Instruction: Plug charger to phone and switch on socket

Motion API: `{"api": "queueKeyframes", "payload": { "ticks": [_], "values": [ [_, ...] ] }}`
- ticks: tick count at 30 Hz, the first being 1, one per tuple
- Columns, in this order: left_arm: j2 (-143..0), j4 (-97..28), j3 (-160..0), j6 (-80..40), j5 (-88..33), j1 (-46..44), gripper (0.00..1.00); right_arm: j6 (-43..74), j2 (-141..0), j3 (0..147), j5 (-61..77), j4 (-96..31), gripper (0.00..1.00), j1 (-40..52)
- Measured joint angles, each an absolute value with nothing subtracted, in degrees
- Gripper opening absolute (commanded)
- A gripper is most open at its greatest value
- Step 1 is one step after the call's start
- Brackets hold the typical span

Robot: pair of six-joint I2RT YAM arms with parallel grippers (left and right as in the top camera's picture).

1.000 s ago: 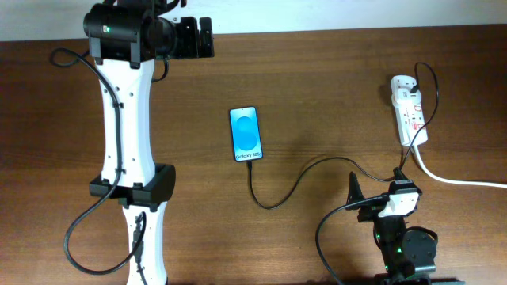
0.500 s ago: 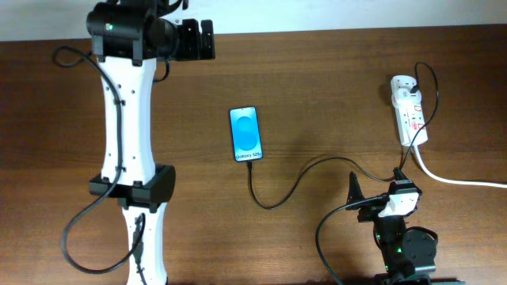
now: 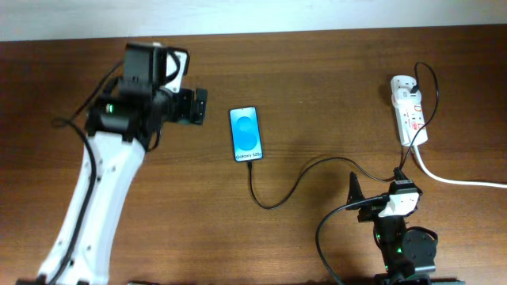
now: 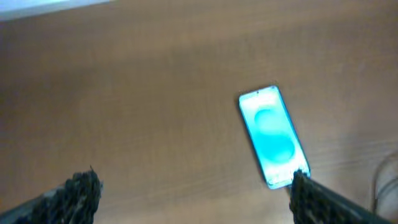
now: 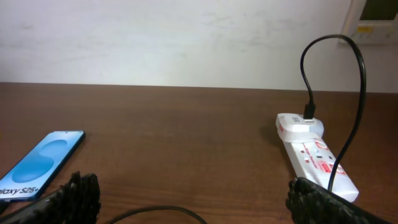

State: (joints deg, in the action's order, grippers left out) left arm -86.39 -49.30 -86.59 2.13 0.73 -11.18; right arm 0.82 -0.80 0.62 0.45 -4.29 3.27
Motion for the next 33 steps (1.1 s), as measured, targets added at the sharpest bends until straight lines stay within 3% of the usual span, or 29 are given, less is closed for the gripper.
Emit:
{"api": "queueKeyframes", "payload": {
  "ticks": [7,16,23,33],
  "values": [
    [-65.5,-23.0,-57.1,3.7,0.9,-10.2,1.00,0.8,-0.8,0.6,0.4,-4.3,0.98,3.3],
    [-36.6,0.6,-25.2,5.6,0.9,-5.5,1.00,0.8,-0.7,0.6,0.4,-4.3,0.99,3.4],
    [-18.3,6.7,-10.3,14.2,0.1,-4.3,0.99,0.8,-0.7,0.6,0.4,-4.3,0.99,3.4],
    [-1.0,1.9,-0.8,16.6,0.0,0.4,1.00,0.8,-0.7,0.6,0.4,-4.3,0.99,3.4]
  ]
}}
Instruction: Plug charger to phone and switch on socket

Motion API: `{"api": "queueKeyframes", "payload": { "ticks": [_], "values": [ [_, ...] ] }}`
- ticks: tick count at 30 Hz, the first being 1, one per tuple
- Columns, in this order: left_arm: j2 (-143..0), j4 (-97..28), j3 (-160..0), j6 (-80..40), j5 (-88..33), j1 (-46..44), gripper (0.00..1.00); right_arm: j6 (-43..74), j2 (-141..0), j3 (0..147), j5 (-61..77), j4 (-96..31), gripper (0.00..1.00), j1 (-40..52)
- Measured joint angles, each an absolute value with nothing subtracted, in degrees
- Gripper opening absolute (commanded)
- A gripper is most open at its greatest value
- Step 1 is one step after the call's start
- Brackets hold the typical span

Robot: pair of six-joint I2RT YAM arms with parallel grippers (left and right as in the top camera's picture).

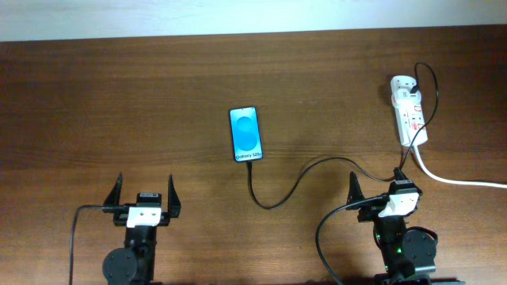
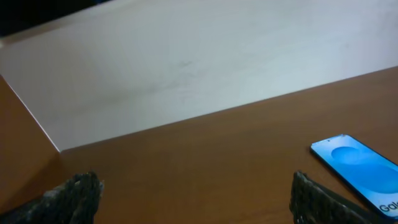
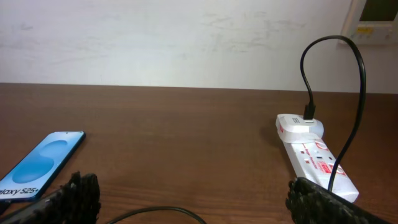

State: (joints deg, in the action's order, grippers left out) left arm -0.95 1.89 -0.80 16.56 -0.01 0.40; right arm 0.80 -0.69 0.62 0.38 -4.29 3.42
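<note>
The phone (image 1: 245,133) lies flat mid-table with its blue screen lit; it also shows in the wrist views (image 2: 357,165) (image 3: 40,165). A black cable (image 1: 273,202) runs from the phone's near end in a loop across the table to the white power strip (image 1: 409,111) at the far right, where its charger sits in the top socket (image 3: 306,121). My left gripper (image 1: 144,194) stands open at the front left, far from the phone, with nothing between its fingers (image 2: 74,196). My right gripper (image 1: 379,188) stands open at the front right, over the cable, holding nothing.
A white mains lead (image 1: 459,180) leaves the power strip toward the table's right edge. A pale wall (image 3: 186,37) rises behind the far table edge. Bare brown wood lies between the two grippers.
My left arm was stretched out with its open gripper just left of the phone; now it sits folded at the front left, still open. The phone, cable, strip and right arm have not moved.
</note>
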Motion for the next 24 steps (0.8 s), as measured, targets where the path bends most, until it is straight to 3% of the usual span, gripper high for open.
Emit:
{"api": "queueKeyframes", "payload": {
  "ticks": [3,24],
  "values": [
    [-0.7,-4.5,-0.7,16.8,0.0,0.4,0.99,0.8,-0.7,0.6,0.4,-4.3,0.98,3.4],
    [-0.6,-4.5,-0.7,16.8,0.0,0.4,0.99,0.8,-0.7,0.6,0.4,-4.3,0.99,3.4]
  ]
}}
